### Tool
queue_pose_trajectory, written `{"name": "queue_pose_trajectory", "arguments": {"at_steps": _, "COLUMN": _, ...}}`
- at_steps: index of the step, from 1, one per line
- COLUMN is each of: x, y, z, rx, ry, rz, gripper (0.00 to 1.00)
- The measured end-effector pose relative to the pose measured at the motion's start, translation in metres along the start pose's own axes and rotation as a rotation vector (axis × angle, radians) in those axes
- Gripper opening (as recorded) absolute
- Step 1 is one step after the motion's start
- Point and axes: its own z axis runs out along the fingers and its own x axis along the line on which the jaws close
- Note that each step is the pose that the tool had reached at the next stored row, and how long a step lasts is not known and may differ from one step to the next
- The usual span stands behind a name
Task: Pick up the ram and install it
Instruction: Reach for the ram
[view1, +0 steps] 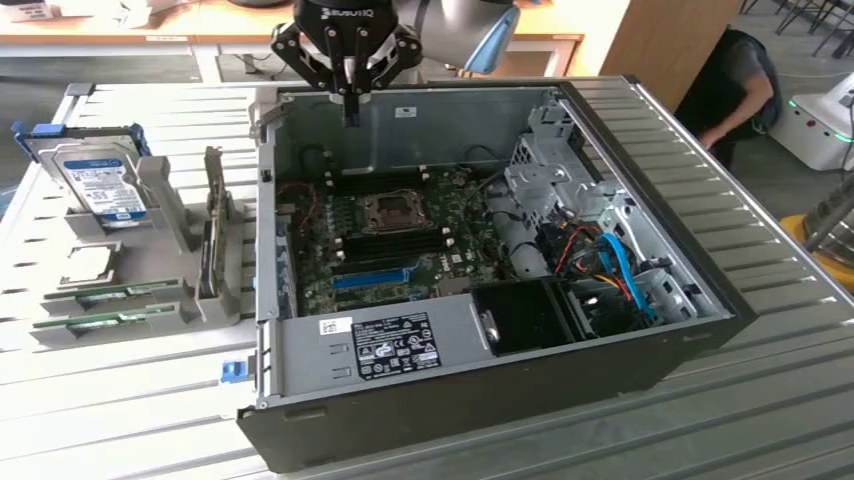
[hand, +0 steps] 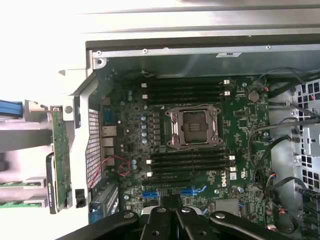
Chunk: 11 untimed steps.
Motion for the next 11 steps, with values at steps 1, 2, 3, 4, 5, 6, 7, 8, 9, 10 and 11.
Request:
{"name": "queue_pose_trajectory", "arguments": {"at_steps": 1, "x": 0.001, "y": -0.0001, "z": 0.0, "rx": 0.0, "ry": 0.0, "rz": 0.0, "gripper": 0.11}}
{"name": "queue_pose_trajectory", "arguments": {"at_steps": 2, "x": 0.001, "y": -0.0001, "z": 0.0, "rx": -0.0001, "ry": -0.0001, "rz": 0.0, "gripper": 0.11}}
{"name": "queue_pose_trajectory", "arguments": {"at_steps": 3, "x": 0.003, "y": -0.0002, "z": -0.0001, "rx": 0.0, "ry": 0.0, "rz": 0.0, "gripper": 0.11}}
{"name": "queue_pose_trajectory", "arguments": {"at_steps": 4, "x": 0.005, "y": -0.0004, "z": -0.0001, "rx": 0.0, "ry": 0.0, "rz": 0.0, "gripper": 0.11}}
{"name": "queue_pose_trajectory", "arguments": {"at_steps": 5, "x": 0.007, "y": -0.0005, "z": -0.0001, "rx": 0.0, "ry": 0.0, "rz": 0.0, "gripper": 0.11}}
{"name": "queue_pose_trajectory", "arguments": {"at_steps": 6, "x": 0.008, "y": -0.0006, "z": -0.0001, "rx": 0.0, "ry": -0.0001, "rz": 0.0, "gripper": 0.11}}
{"name": "queue_pose_trajectory", "arguments": {"at_steps": 7, "x": 0.01, "y": -0.0007, "z": -0.0002, "rx": 0.0, "ry": 0.0, "rz": 0.0, "gripper": 0.11}}
{"name": "queue_pose_trajectory", "arguments": {"at_steps": 8, "x": 0.012, "y": -0.0009, "z": -0.0002, "rx": 0.0, "ry": 0.0, "rz": 0.0, "gripper": 0.11}}
{"name": "queue_pose_trajectory", "arguments": {"at_steps": 9, "x": 0.013, "y": -0.001, "z": -0.0002, "rx": 0.0, "ry": 0.0, "rz": 0.0, "gripper": 0.11}}
{"name": "queue_pose_trajectory", "arguments": {"at_steps": 10, "x": 0.015, "y": -0.0011, "z": -0.0002, "rx": 0.0, "ry": 0.0, "rz": 0.0, "gripper": 0.11}}
{"name": "queue_pose_trajectory", "arguments": {"at_steps": 11, "x": 0.017, "y": -0.0013, "z": -0.0003, "rx": 0.0, "ry": 0.0, "rz": 0.0, "gripper": 0.11}}
